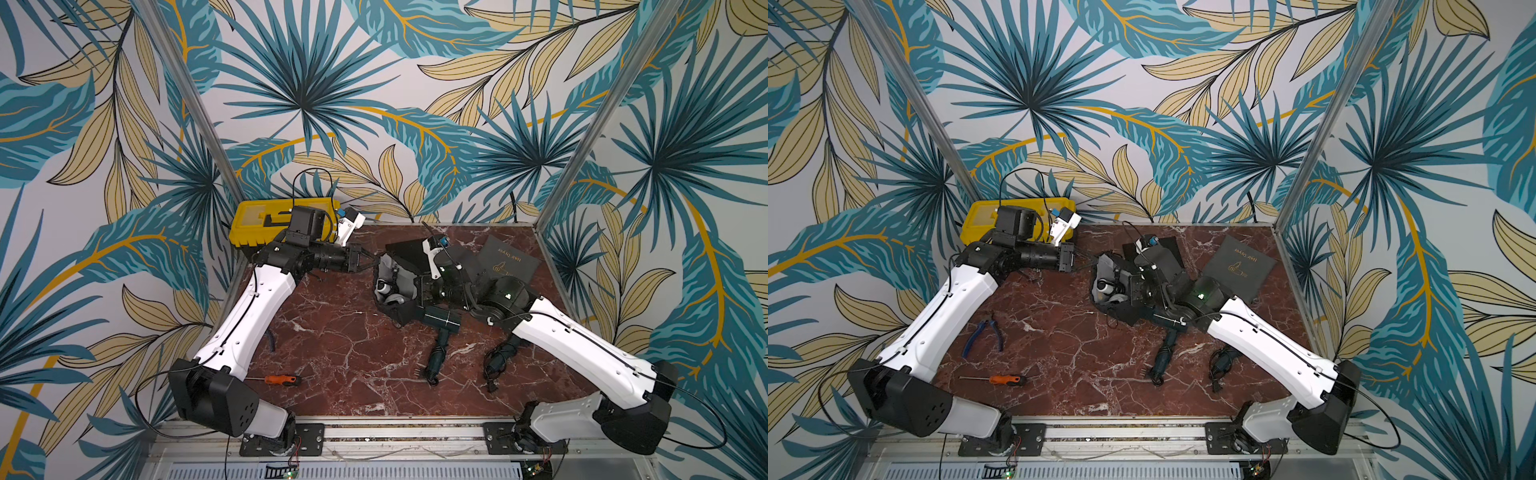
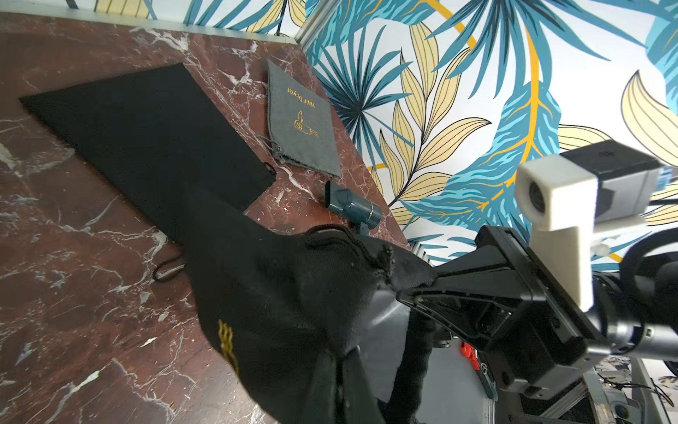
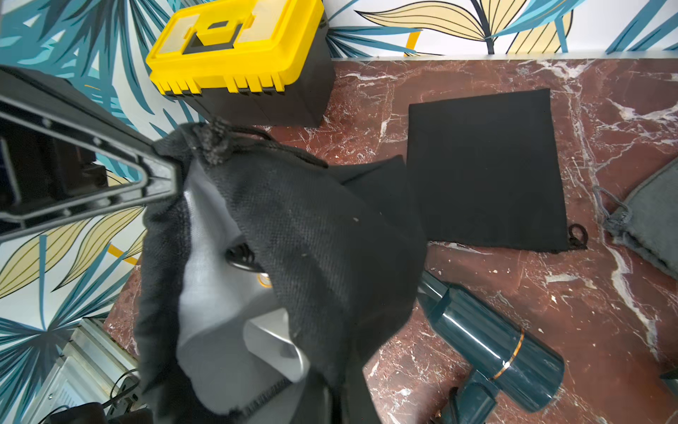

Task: Pack away hair dryers
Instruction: Place the hair dryer in the drawstring bag.

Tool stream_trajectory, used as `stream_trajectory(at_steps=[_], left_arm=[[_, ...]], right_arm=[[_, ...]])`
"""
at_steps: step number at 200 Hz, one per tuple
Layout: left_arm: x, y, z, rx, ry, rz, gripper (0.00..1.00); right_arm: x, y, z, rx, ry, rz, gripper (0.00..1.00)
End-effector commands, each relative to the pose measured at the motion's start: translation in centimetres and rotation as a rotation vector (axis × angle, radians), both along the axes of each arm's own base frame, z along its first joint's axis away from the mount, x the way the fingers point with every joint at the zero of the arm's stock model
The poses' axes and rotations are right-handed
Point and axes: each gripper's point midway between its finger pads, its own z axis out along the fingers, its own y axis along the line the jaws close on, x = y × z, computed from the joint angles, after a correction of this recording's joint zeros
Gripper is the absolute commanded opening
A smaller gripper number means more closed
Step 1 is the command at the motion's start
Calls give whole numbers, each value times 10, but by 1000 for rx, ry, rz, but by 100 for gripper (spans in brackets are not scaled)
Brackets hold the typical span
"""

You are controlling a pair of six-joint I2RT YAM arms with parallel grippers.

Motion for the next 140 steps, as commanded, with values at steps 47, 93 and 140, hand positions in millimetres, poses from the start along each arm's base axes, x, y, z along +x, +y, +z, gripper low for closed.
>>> stream_trajectory(at_steps=[47, 93, 140], left_arm=[[-14, 5, 54, -81, -154, -47, 0], [-4, 15, 29, -16, -139, 17, 0], [8, 22, 9, 48, -137, 77, 0]], right_arm=[[6, 27, -16, 17, 52, 89, 1], [2, 30, -40, 27, 108, 101, 5], [-2, 33, -50, 46, 136, 116, 30]])
